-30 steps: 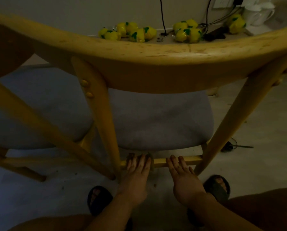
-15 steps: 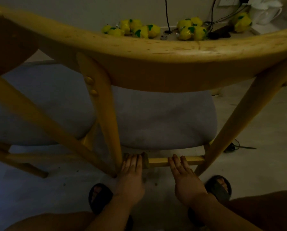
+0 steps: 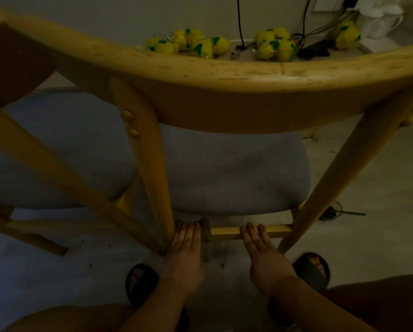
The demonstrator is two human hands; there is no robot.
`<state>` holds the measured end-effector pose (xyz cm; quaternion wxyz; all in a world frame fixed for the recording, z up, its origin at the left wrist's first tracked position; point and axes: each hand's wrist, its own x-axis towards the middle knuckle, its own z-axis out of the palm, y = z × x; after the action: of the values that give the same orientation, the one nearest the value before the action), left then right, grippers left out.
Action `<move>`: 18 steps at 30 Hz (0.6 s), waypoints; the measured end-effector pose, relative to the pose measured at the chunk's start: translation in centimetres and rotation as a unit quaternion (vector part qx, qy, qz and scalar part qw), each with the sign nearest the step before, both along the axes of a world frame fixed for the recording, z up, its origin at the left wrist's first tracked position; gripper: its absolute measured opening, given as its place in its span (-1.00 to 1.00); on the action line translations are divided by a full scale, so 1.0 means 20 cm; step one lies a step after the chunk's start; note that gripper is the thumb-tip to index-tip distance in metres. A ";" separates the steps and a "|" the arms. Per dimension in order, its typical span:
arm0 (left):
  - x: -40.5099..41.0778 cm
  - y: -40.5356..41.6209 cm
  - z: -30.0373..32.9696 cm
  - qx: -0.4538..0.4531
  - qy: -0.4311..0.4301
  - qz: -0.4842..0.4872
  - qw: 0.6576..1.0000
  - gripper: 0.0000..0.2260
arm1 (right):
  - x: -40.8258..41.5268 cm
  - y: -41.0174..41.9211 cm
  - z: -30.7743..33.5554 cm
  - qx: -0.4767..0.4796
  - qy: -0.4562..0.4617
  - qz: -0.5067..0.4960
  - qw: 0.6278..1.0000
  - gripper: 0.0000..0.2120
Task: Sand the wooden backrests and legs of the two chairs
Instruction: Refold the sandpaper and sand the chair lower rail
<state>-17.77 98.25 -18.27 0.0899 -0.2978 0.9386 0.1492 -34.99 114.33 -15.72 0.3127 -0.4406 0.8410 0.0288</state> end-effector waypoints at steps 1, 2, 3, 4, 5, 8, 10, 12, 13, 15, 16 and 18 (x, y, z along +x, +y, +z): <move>0.00 0.00 0.01 0.001 -0.008 0.002 1.000 -0.22 | 0.00 0.00 0.00 0.000 -0.004 -0.002 1.000 -0.16; -0.01 0.00 0.02 0.003 -0.018 0.004 1.000 -0.22 | 0.00 0.00 0.00 0.001 -0.004 -0.005 1.000 -0.17; -0.03 0.02 0.03 0.003 -0.027 0.004 1.000 -0.21 | 0.00 0.00 0.00 0.004 -0.004 -0.008 1.000 -0.17; -0.07 0.05 0.03 0.001 -0.028 -0.005 1.000 -0.20 | 0.00 -0.01 0.00 0.007 -0.003 -0.011 1.000 -0.18; -0.10 0.08 0.03 -0.001 -0.024 -0.022 0.999 -0.19 | 0.01 -0.01 0.00 0.009 -0.002 -0.012 1.000 -0.19; -0.13 0.11 0.02 -0.001 -0.016 -0.062 0.998 -0.19 | 0.01 -0.01 0.00 0.010 0.002 -0.001 1.000 -0.17; -0.10 0.08 0.02 -0.003 -0.012 -0.031 0.999 -0.21 | 0.01 0.00 0.01 0.003 0.001 -0.002 1.000 -0.17; -0.04 0.03 0.03 -0.002 -0.017 0.015 1.000 -0.22 | 0.00 0.00 0.01 -0.008 -0.001 -0.004 1.000 -0.18; -0.03 0.02 0.03 0.001 -0.026 0.028 0.999 -0.22 | 0.00 0.00 0.01 -0.012 -0.005 -0.006 1.000 -0.19; -0.04 0.03 0.04 0.000 -0.042 0.037 0.998 -0.21 | 0.00 0.00 0.01 -0.015 -0.012 -0.012 1.000 -0.19; -0.07 0.04 0.04 -0.007 -0.047 0.038 0.998 -0.20 | 0.00 0.00 0.01 -0.013 -0.012 -0.015 1.000 -0.19; -0.13 0.09 0.04 -0.018 -0.043 0.014 0.999 -0.19 | 0.00 0.01 0.01 -0.008 -0.007 -0.014 1.000 -0.19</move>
<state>-20.32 100.00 -17.53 0.1225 -0.3181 0.9323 0.1210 -35.01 114.48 -15.59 0.3156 -0.4312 0.8451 0.0148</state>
